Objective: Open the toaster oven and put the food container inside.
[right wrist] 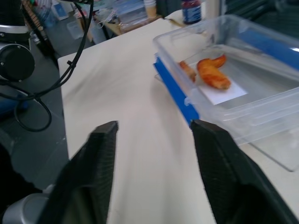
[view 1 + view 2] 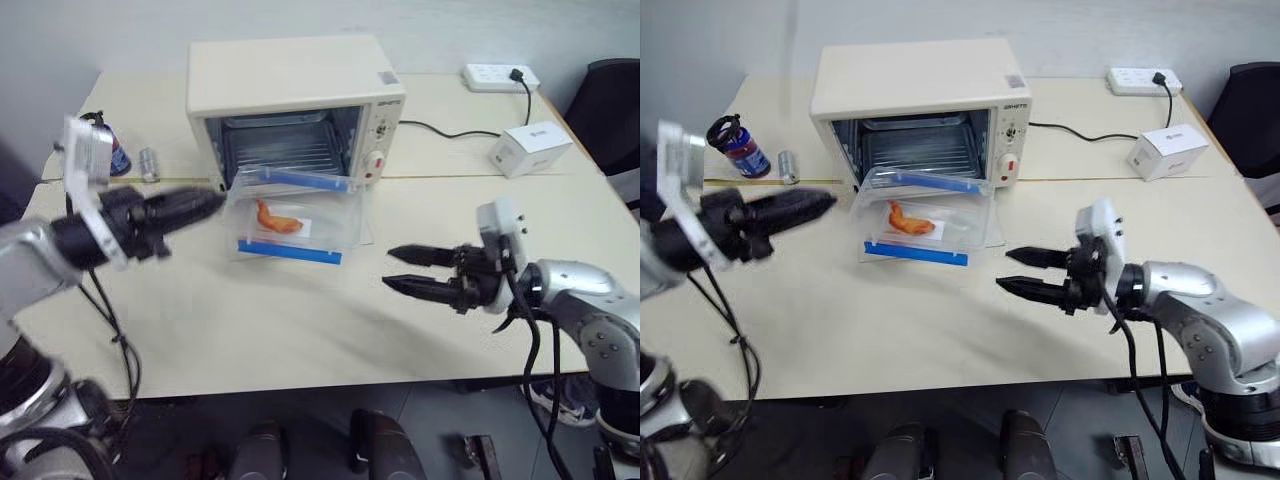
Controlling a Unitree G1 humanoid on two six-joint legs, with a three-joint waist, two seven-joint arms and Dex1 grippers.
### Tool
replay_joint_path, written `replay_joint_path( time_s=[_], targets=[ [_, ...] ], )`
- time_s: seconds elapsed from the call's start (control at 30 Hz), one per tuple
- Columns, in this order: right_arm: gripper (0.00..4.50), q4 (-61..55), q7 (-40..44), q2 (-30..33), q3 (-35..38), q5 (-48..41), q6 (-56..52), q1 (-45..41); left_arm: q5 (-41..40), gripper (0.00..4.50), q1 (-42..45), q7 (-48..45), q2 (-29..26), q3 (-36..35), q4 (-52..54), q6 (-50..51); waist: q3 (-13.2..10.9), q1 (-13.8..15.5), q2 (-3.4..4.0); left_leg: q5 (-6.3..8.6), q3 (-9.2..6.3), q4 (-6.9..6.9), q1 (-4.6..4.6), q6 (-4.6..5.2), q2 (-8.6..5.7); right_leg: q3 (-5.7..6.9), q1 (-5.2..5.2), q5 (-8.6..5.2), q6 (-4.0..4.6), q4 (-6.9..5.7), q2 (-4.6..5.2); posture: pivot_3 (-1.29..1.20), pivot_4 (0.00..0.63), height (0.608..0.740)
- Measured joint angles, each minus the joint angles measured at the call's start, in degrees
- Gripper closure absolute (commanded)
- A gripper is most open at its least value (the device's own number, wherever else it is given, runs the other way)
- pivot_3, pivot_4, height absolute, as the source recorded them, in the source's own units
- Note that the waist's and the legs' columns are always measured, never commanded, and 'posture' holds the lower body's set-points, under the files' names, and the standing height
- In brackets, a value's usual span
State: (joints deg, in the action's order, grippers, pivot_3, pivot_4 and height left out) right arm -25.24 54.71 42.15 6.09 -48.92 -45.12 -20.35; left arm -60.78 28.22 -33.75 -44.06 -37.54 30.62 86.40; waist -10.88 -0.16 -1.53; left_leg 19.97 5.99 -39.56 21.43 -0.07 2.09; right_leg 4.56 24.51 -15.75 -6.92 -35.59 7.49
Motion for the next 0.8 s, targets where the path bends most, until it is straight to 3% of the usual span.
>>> replay_joint_path(
  time_s=[0.07, 0.17, 0.47, 0.67, 0.8],
  targets=[
    [3.58, 0.0, 0.21, -0.18, -2.06, 0.65, 0.11, -0.29, 0.61, 4.5, -5.38, -5.24, -3.12, 2.84, 1.5, -4.88, 0.0, 0.18, 0.0, -0.01, 0.01, -0.06, 0.01, 0.01, -0.01, 0.0, -0.02, -0.01, 0.01, 0.03, -0.01, 0.0, 0.15, 0.74],
    [4.49, 1.02, 0.41, -1.76, -6.63, 4.02, 1.61, -2.87, 6.31, 4.5, -12.55, -10.74, -7.97, 10.12, 2.67, -14.48, 0.0, 0.18, 0.03, -0.01, 0.04, -0.09, -0.09, 0.02, -0.04, -0.05, -0.08, -0.03, 0.06, 0.13, 0.02, 0.0, 0.15, 0.74],
    [4.49, 13.81, -2.24, -8.02, -17.17, 19.48, 9.15, -11.49, 22.06, 4.5, -8.93, -7.42, -3.83, 28.94, -5.35, -30.67, -0.01, 0.11, 0.04, 0.04, 0.17, -0.02, 0.08, 0.11, -0.04, 0.04, 0.02, -0.04, 0.07, -0.02, -0.01, 0.0, 0.15, 0.74],
    [4.49, 26.31, -6.92, -15.71, -19.79, 29.38, 16.82, -19.03, 28.03, 4.5, -2.18, -3.44, 2.47, 34.71, -12.88, -35.32, -0.01, -0.19, 0.04, 0.06, 0.28, -0.06, 0.08, 0.15, 0.01, 0.04, 0.04, -0.01, 0.03, -0.03, -0.02, 0.0, 0.15, 0.74],
    [4.49, 37.68, -12.74, -22.64, -19.49, 34.91, 22.85, -25.92, 32.45, 4.5, 5.2, 3.44, 10.05, 35.18, -20.38, -38.01, -0.02, -0.25, 0.04, 0.04, 0.27, -0.19, 0.13, 0.15, 0.02, 0.05, 0.04, 0.0, 0.01, -0.1, -0.02, 0.0, 0.15, 0.74]
  ],
)
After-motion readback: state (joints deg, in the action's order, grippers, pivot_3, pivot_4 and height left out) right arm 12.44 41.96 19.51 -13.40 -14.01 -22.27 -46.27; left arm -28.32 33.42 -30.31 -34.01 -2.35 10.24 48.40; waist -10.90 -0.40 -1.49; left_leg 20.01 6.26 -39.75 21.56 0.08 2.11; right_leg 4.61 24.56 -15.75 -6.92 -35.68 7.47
